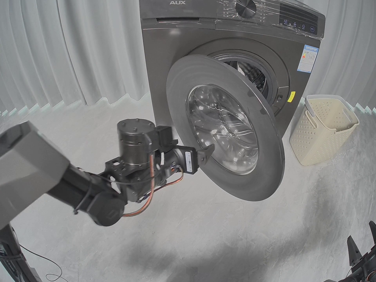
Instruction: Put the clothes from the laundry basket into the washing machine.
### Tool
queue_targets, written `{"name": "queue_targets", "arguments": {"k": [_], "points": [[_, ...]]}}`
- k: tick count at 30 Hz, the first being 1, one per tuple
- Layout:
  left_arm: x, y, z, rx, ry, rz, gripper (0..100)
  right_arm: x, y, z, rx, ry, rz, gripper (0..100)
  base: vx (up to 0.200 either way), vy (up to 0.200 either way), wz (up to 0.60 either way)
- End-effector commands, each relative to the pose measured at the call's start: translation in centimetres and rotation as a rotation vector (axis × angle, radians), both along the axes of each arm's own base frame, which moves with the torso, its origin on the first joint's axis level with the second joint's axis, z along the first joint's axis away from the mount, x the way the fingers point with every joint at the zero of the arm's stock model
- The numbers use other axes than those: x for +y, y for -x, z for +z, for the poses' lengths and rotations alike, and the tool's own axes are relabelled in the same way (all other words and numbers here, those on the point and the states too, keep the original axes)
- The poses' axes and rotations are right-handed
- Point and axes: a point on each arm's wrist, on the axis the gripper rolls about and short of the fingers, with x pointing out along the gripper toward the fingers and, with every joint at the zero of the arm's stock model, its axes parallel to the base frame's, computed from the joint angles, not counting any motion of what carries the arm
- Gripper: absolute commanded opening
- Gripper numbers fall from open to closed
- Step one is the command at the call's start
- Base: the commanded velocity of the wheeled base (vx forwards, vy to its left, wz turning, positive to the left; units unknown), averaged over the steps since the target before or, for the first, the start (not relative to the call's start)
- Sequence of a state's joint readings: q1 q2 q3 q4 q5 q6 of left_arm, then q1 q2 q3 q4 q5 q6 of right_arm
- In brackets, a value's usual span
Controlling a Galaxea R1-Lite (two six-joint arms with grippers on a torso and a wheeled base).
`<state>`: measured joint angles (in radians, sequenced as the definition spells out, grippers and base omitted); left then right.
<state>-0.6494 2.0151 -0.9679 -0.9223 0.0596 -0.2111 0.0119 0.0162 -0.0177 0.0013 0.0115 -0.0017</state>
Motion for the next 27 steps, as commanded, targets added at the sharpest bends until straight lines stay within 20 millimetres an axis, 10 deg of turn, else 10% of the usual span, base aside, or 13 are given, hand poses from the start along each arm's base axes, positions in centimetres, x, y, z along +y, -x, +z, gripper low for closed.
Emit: {"name": "queue_targets", "arguments": {"k": [1, 13, 27], "points": [[8.2, 11.2, 4.6, -0.081, 0.034, -0.007, 100, 0.0, 0.0, -0.5, 0.002, 0.000, 0.001, 100, 0.000, 0.000, 0.00], [17.5, 23.0, 1.4, -0.205, -0.019, 0.005, 100, 0.0, 0.0, -0.5, 0.000, 0.001, 0.000, 100, 0.000, 0.000, 0.00], [23.0, 29.5, -3.0, -0.175, -0.100, 0.425, 100, 0.0, 0.0, -0.5, 0.000, 0.001, -0.005, 100, 0.000, 0.000, 0.00]]}}
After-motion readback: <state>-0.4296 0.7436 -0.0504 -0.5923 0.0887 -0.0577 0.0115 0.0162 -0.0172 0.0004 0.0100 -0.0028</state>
